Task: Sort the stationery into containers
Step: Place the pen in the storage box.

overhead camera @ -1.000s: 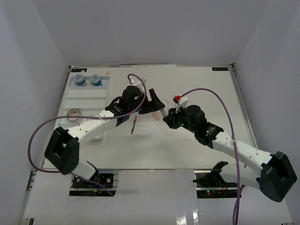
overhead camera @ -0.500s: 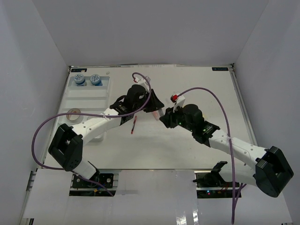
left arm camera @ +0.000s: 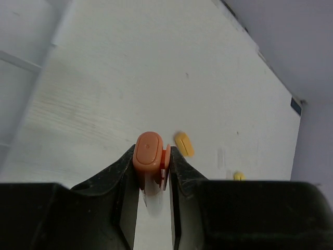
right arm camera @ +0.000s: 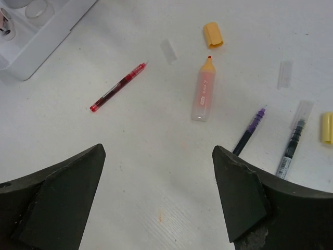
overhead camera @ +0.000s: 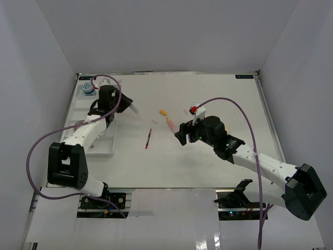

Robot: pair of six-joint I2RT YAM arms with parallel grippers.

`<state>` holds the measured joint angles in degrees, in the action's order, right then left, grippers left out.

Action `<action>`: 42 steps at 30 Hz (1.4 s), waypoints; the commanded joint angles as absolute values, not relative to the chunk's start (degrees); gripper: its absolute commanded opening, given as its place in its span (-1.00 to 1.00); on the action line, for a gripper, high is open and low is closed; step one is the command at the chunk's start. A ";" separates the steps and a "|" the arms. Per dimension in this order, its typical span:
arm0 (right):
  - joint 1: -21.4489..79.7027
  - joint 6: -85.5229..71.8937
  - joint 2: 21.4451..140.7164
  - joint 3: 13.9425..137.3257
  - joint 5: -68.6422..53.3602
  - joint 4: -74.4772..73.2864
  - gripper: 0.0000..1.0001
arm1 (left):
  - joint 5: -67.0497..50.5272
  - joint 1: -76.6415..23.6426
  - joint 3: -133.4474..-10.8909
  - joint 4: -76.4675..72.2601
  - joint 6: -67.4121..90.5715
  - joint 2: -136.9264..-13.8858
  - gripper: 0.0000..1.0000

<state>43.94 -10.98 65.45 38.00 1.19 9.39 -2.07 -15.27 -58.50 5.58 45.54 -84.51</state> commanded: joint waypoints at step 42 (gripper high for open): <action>42.89 -6.94 56.69 33.75 10.81 1.94 0.80 | -1.77 21.71 -84.55 10.63 50.37 -113.83 0.80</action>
